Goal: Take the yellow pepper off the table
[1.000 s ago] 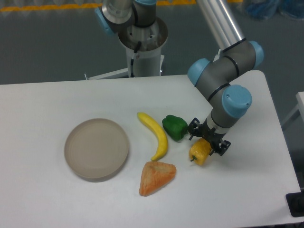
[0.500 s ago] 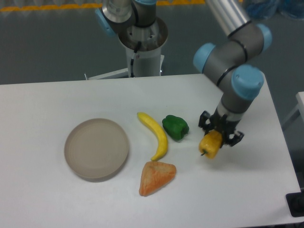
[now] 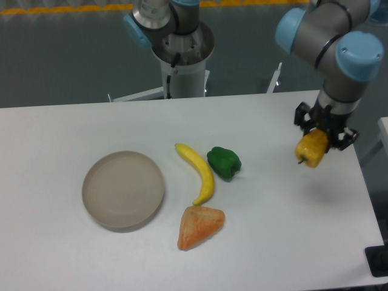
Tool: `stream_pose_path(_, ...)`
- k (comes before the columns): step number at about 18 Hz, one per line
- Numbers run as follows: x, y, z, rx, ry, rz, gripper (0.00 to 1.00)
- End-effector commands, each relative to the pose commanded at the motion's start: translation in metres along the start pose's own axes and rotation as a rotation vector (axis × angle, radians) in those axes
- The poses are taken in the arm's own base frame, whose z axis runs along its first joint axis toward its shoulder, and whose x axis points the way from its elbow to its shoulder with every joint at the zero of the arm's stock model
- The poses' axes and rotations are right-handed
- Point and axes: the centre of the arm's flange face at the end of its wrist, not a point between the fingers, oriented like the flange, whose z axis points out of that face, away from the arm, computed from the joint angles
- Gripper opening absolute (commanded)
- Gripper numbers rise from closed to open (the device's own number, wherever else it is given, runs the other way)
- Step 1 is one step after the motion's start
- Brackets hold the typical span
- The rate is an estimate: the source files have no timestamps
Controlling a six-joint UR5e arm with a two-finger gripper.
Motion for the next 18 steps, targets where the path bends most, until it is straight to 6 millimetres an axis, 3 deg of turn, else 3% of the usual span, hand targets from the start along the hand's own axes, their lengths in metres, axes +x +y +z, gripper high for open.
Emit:
stream_pose_path(6,-0.009,-0.018,0.028,0.049,0.02,0.054,0.11)
stream_pose_path(11,-0.014,-0.046,0.062,0.071,0.032,0.08,0.12)
stream_pose_path(14,-0.014,-0.052,0.071,0.068,0.041,0.085,0.12)
stream_pose_path(18,-0.013,-0.051,0.069,0.062,0.039,0.09,0.12)
